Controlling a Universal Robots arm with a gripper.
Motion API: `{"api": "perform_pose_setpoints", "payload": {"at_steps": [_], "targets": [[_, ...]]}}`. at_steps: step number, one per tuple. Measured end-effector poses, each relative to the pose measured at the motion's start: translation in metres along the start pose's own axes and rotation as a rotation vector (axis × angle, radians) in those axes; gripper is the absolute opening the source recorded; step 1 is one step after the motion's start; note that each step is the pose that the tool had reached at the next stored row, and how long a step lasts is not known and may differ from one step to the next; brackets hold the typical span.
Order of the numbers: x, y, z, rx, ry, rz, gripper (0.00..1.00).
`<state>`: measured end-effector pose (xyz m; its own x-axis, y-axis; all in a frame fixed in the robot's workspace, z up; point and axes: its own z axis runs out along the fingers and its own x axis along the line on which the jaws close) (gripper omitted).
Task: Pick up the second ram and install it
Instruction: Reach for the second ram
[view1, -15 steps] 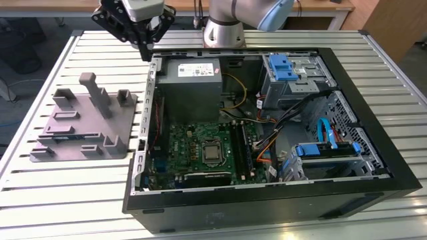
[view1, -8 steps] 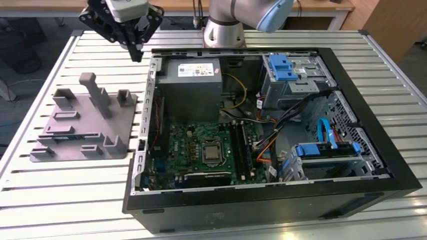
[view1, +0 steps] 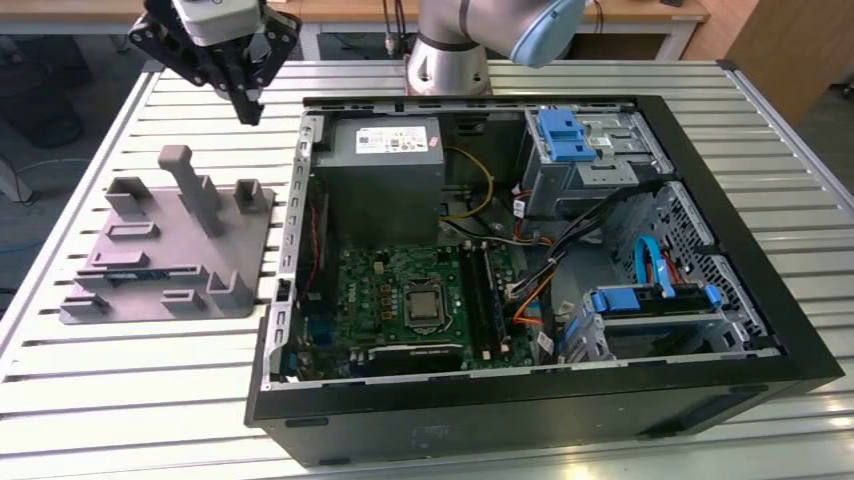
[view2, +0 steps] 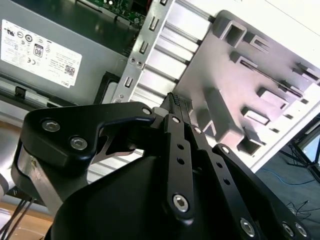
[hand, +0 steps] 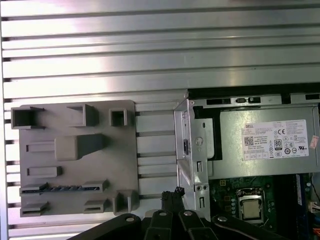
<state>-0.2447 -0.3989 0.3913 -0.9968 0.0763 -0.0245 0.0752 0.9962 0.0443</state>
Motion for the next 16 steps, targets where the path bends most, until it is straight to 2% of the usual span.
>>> {"api": "perform_pose_setpoints", "payload": {"at_steps": [16], "targets": [[0.0407,-0.0031,0.0,-0.0001,0.0,0.0,0.1]]}}
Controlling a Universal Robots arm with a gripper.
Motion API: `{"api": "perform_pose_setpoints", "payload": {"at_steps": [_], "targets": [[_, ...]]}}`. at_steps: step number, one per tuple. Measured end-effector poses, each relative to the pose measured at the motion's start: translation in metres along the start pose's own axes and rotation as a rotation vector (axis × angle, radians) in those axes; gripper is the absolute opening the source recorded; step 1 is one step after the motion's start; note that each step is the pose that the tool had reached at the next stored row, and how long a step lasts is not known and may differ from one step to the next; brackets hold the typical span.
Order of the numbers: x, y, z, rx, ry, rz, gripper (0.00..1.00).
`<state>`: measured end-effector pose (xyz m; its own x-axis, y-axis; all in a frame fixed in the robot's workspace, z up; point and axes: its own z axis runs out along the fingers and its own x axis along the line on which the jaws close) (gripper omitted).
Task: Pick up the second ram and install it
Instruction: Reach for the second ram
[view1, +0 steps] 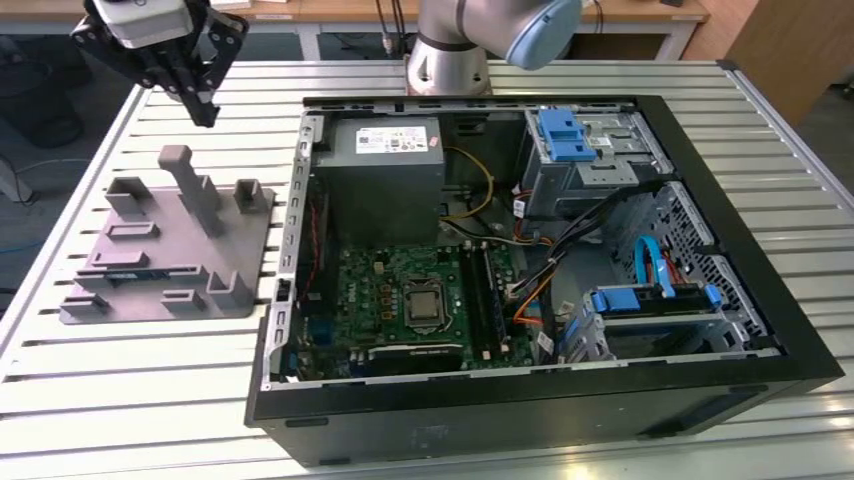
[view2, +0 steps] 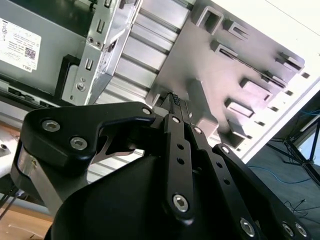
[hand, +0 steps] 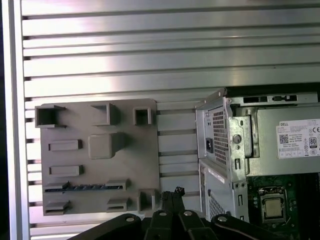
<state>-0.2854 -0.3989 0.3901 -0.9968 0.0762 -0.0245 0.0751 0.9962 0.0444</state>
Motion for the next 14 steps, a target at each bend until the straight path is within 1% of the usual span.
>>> {"api": "perform_pose_setpoints", "payload": {"at_steps": [9,10,11,12,14], "targets": [[0.0291,-0.0022,0.0,0.0,0.0,0.0,0.1],[0.0347,-0.0026,0.0001,0.0001,0.0001,0.0,0.1],[0.0371,-0.0028,0.0002,0.0001,0.0,0.0,0.1],[0.0415,-0.0032,0.0005,0.0,0.0,0.0,0.1],[0.0454,-0.0035,0.0007,0.0001,0.0,0.0,0.1]]}}
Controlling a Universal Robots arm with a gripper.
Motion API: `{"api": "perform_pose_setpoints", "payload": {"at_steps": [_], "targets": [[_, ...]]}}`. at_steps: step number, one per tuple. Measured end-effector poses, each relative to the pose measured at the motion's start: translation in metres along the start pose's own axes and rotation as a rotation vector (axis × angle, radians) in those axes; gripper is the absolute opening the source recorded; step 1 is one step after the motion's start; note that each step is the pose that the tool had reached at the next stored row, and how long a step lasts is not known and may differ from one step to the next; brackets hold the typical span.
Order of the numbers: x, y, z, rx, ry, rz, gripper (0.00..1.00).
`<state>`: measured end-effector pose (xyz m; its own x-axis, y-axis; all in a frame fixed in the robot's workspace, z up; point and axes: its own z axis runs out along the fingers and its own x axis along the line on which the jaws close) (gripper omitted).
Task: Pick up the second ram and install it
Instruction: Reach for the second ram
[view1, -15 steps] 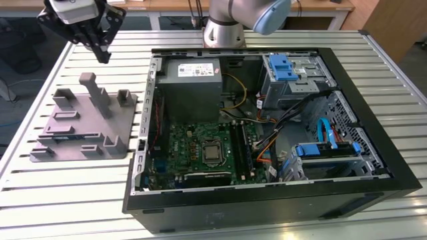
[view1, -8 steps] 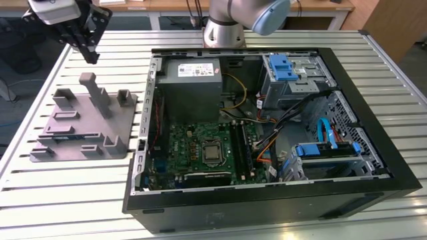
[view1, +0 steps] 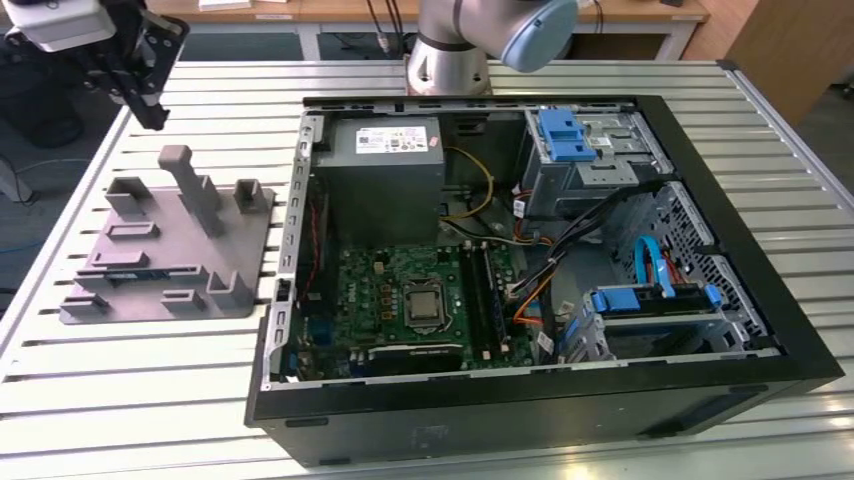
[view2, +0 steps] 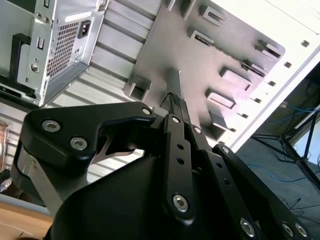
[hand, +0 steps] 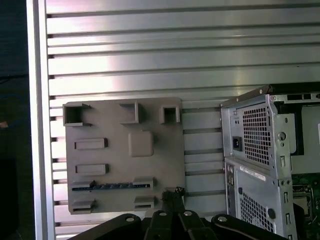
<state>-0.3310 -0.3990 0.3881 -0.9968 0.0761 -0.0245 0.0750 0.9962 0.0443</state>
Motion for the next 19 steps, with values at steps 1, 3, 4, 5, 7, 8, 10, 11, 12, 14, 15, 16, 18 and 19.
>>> {"api": "perform_pose_setpoints", "payload": {"at_steps": [1,3,4,5,7,8,10,11,12,14,15,16,18,19], "targets": [[0.002,-0.0001,0.0001,0.0,0.0,0.0,0.1],[0.006,-0.0004,0.0004,-0.0001,-0.0001,0.0,0.1],[0.0081,-0.0006,0.0005,0.0,0.0,0.0,0.1],[0.0105,-0.0008,0.0006,0.0,0.0001,0.0,0.1],[0.0154,-0.0012,0.0011,-0.0001,-0.0001,0.0,0.1],[0.0177,-0.0014,0.0012,-0.0001,0.0,0.0,0.1],[0.0224,-0.0018,0.0015,0.0,0.0,0.0,0.1],[0.0247,-0.002,0.0017,0.0,0.0,0.0,0.1],[0.027,-0.0021,0.0019,0.0,0.0,0.0,0.1],[0.031,-0.0024,0.0023,0.0,0.0,0.0,0.1],[0.0329,-0.0026,0.0026,-0.0001,-0.0001,0.0,0.1],[0.0348,-0.0027,0.0027,-0.0001,0.0,0.0,0.1],[0.0385,-0.0031,0.0032,-0.0001,-0.0001,0.0,0.1],[0.0404,-0.0032,0.0034,-0.0001,0.0,0.0,0.1]]}}
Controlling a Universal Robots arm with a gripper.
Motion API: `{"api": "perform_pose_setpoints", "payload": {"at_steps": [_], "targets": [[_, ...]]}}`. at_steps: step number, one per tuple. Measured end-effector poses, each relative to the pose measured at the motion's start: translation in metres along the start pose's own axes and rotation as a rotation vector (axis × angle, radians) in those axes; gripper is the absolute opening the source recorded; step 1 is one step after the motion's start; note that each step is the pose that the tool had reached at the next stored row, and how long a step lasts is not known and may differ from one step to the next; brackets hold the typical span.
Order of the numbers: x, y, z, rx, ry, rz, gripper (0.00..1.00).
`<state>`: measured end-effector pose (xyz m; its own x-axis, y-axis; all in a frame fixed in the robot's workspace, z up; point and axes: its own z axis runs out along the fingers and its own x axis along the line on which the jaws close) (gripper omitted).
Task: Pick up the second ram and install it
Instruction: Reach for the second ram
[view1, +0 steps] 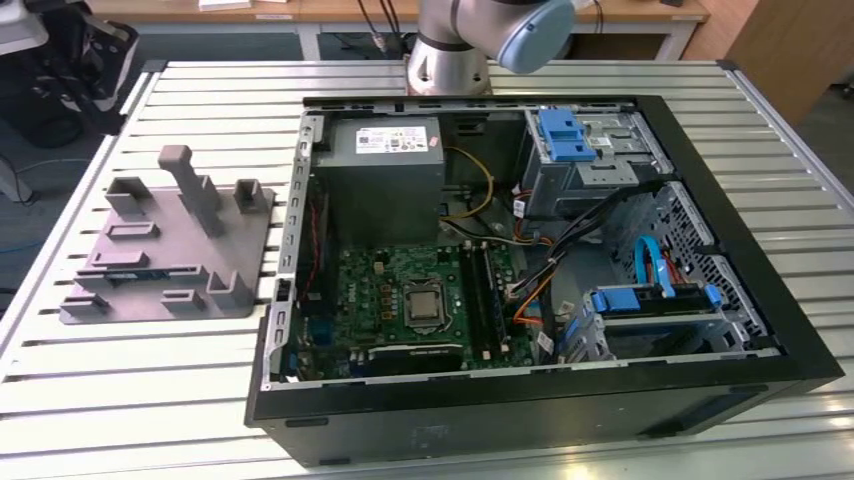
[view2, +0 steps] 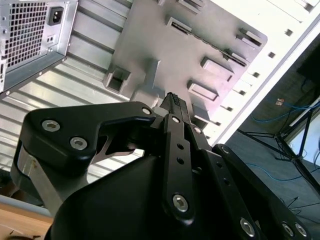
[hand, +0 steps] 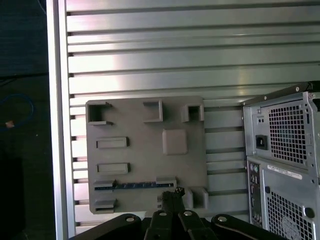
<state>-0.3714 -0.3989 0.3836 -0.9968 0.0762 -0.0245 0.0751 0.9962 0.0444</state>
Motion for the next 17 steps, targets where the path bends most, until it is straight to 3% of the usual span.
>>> {"api": "perform_pose_setpoints", "payload": {"at_steps": [8,17], "targets": [[0.0145,-0.0012,0.0026,0.0,0.0,0.0,0.1],[0.0222,-0.0024,0.0174,0.0001,0.0,0.0,0.1]]}}
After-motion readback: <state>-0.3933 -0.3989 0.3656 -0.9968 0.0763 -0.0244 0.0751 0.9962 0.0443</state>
